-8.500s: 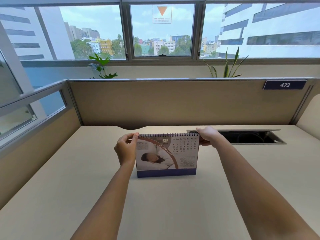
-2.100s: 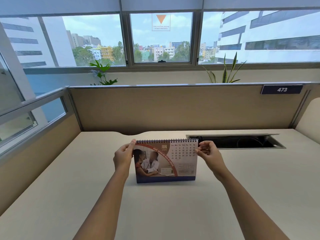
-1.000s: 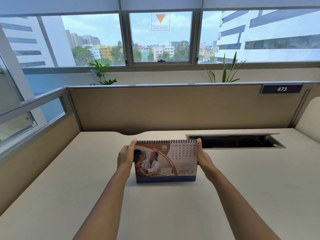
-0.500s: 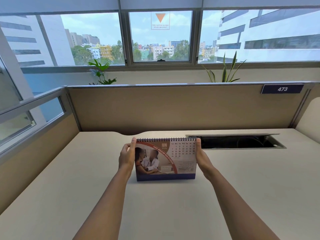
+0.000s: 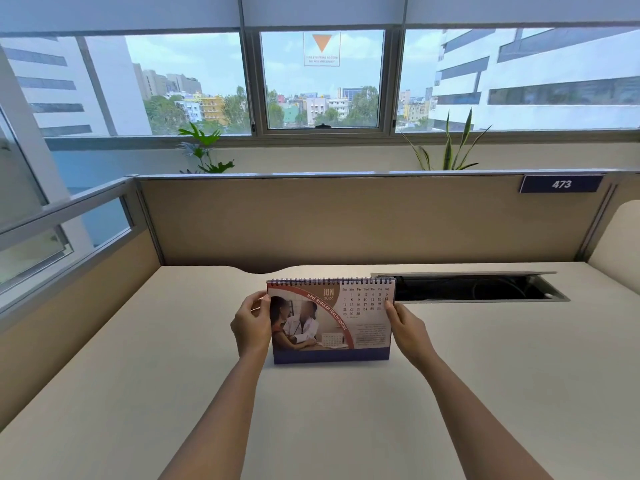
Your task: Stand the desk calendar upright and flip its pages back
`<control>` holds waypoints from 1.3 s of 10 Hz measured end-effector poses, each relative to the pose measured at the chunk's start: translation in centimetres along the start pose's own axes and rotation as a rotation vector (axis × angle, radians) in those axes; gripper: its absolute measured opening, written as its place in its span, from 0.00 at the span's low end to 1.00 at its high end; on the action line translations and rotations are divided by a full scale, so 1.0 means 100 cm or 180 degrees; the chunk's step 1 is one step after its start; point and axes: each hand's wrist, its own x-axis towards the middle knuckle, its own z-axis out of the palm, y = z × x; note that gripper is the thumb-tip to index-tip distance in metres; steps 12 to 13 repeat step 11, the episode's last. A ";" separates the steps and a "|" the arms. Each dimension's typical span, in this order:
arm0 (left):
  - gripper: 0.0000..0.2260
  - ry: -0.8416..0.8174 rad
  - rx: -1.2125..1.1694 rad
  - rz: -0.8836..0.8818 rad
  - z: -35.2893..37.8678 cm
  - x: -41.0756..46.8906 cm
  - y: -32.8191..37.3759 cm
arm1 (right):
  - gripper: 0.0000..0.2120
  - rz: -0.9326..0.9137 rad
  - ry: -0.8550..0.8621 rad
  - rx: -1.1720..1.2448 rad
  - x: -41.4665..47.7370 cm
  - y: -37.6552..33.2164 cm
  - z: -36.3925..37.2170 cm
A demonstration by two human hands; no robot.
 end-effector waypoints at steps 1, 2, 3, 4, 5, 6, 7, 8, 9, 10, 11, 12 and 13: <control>0.09 0.0137 0.0019 0.0107 -0.001 -0.003 0.001 | 0.11 -0.0081 0.0185 -0.0172 -0.001 0.003 0.001; 0.08 0.0249 0.0056 0.0144 -0.001 -0.005 0.003 | 0.12 -0.0117 0.0463 -0.0299 -0.003 0.003 0.003; 0.08 0.0267 0.0105 0.0165 -0.002 -0.006 0.007 | 0.13 -0.0124 0.0623 -0.0367 -0.004 0.003 0.004; 0.10 0.0221 0.0177 0.0238 -0.004 -0.007 0.009 | 0.12 -0.0129 0.0670 -0.0413 -0.005 0.002 0.004; 0.10 0.0186 0.0256 0.0282 -0.006 -0.008 0.012 | 0.12 -0.0156 0.0641 -0.0513 -0.006 0.001 0.004; 0.12 0.0080 0.0403 0.0359 -0.007 -0.006 0.013 | 0.15 -0.0191 0.0601 -0.0583 -0.010 0.000 0.001; 0.14 -0.0050 0.0638 0.0430 -0.008 -0.003 0.014 | 0.17 -0.0239 0.0576 -0.0593 -0.016 -0.001 -0.006; 0.16 -0.0180 0.0881 0.0513 -0.012 -0.001 0.017 | 0.18 -0.0332 0.0520 -0.0707 -0.028 -0.008 -0.021; 0.17 -0.0358 0.1144 0.0678 -0.016 0.005 0.031 | 0.16 -0.0637 0.0609 -0.0735 -0.043 -0.020 -0.048; 0.21 -0.0390 0.1647 0.1174 -0.020 0.018 0.053 | 0.12 -0.0956 0.0829 -0.0511 -0.069 -0.047 -0.083; 0.24 -0.0200 0.1900 0.1768 -0.024 0.032 0.086 | 0.10 -0.1467 0.1232 -0.0132 -0.114 -0.091 -0.125; 0.24 -0.0200 0.1900 0.1768 -0.024 0.032 0.086 | 0.10 -0.1467 0.1232 -0.0132 -0.114 -0.091 -0.125; 0.24 -0.0200 0.1900 0.1768 -0.024 0.032 0.086 | 0.10 -0.1467 0.1232 -0.0132 -0.114 -0.091 -0.125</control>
